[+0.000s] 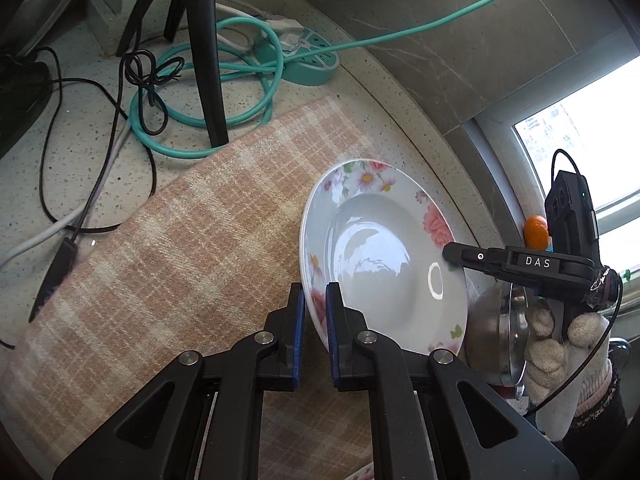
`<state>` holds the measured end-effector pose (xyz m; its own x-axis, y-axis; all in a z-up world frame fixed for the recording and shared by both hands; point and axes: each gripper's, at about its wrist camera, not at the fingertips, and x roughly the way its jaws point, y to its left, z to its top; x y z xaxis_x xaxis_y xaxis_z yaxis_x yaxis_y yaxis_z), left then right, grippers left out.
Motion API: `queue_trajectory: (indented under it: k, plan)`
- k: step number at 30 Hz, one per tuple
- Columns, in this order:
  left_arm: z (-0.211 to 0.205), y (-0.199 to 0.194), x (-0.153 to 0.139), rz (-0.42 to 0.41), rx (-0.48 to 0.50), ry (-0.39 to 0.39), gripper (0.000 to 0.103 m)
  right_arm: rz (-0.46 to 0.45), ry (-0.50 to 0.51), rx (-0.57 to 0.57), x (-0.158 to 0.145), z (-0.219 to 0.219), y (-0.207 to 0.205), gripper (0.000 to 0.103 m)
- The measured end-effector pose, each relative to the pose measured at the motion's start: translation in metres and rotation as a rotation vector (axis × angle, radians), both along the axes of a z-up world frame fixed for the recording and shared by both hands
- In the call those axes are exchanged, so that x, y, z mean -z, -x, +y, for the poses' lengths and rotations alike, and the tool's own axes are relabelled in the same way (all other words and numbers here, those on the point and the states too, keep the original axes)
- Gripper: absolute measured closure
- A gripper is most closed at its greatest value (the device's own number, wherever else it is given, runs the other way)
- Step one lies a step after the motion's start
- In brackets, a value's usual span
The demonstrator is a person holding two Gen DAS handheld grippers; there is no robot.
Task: Organize plates and bowls
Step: 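Close both grippers on the pink-flowered plate rim and lift it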
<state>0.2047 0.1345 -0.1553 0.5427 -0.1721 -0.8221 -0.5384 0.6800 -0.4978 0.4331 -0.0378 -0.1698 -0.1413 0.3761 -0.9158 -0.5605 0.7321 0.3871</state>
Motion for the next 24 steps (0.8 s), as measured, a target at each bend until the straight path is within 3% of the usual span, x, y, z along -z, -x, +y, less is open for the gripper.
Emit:
queue_trajectory:
  k: [24]
  plan:
    - [0.006, 0.037, -0.027, -0.03, 0.052, -0.025, 0.095, -0.018, -0.023, 0.056, -0.023, -0.012, 0.047, 0.093]
